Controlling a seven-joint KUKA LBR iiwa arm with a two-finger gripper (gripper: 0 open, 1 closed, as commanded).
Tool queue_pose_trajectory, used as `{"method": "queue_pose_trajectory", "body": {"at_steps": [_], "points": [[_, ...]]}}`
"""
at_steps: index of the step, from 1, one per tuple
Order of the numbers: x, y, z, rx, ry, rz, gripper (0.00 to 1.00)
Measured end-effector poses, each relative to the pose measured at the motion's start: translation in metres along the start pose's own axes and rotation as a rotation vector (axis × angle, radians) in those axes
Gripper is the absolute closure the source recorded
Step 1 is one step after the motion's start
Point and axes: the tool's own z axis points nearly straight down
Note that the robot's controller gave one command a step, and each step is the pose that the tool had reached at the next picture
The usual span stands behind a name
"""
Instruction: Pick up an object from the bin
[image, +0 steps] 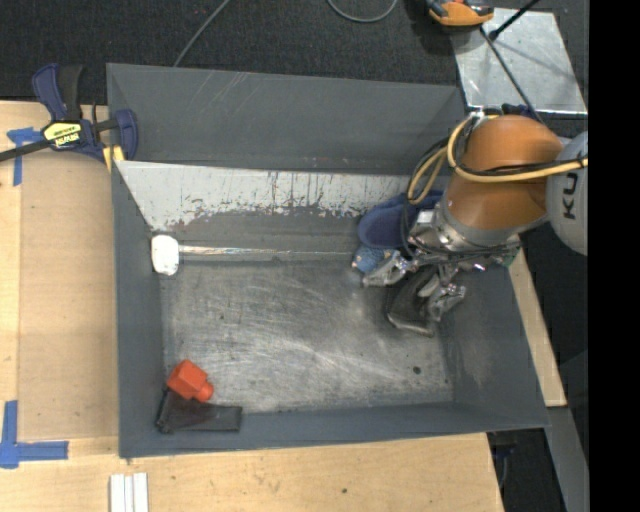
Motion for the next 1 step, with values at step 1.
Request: {"method": "queue_pose_trajectory", "body": {"at_steps": [1], "points": [[0.0011,-0.0003,-0.0019,-0.005,0.005,0.005,1.00]]}}
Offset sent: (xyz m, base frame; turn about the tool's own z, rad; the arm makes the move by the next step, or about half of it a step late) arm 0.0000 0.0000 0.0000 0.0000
